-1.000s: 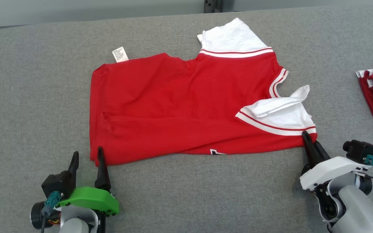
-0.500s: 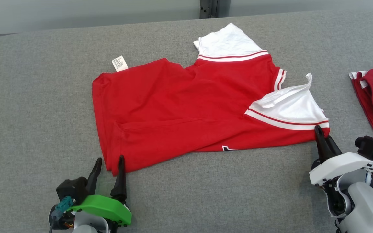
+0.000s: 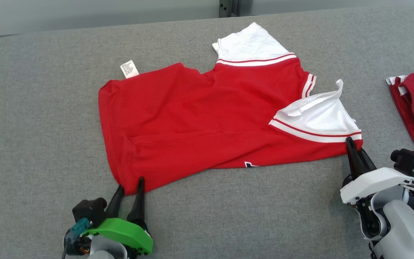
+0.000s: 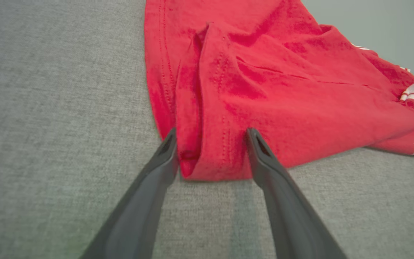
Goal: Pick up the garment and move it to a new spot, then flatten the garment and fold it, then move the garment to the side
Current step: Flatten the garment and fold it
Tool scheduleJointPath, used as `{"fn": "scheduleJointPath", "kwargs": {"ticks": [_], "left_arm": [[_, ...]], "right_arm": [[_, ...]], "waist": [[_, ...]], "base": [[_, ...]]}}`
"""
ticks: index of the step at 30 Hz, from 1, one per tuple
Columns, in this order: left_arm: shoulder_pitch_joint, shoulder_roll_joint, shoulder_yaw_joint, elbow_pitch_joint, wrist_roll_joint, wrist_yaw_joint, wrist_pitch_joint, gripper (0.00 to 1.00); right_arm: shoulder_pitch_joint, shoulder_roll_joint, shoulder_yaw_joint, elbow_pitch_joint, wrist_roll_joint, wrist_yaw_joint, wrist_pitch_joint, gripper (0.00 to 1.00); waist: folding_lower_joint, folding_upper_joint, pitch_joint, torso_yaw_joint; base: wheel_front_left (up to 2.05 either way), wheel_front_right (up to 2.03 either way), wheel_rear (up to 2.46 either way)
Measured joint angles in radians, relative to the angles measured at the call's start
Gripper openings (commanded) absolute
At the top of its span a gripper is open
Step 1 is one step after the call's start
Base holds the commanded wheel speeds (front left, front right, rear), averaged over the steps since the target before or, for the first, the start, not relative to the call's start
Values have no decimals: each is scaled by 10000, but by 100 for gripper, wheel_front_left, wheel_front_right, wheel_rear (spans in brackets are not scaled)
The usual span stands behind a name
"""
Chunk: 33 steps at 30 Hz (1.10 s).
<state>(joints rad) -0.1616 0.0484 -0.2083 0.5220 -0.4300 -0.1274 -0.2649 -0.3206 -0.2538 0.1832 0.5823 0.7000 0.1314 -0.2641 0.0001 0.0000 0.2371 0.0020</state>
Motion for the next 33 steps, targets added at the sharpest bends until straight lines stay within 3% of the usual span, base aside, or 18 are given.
{"fn": "scheduleJointPath", "kwargs": {"ticks": [14, 28, 30, 31, 33], "left_arm": [[716, -17, 566, -777, -148, -15, 8, 0], [2445, -23, 1390, -207, 92, -44, 8, 1], [2452, -23, 1432, -196, 144, -44, 8, 92], [2451, -23, 1442, -194, 174, -44, 8, 100], [2429, -15, 1467, -198, 174, 4, 8, 100]], "right_arm": [[316, 121, -88, 215, -2, 0, 0, 0], [2068, 100, 918, 198, 527, 4, 0, 0], [2144, 86, 989, 211, 570, 4, 0, 0], [2146, 82, 1024, 245, 568, 4, 2, 100], [2111, 67, 1037, 261, 533, 0, 0, 100]], "waist": [[0, 0, -709, 78], [0, 0, -2222, 186], [-1, 0, -2300, 225], [0, 0, -2305, 248], [0, 0, -2248, 271]], "base": [[0, 0, 0], [0, 0, 0], [0, 0, 0], [0, 0, 0], [0, 0, 0]]}}
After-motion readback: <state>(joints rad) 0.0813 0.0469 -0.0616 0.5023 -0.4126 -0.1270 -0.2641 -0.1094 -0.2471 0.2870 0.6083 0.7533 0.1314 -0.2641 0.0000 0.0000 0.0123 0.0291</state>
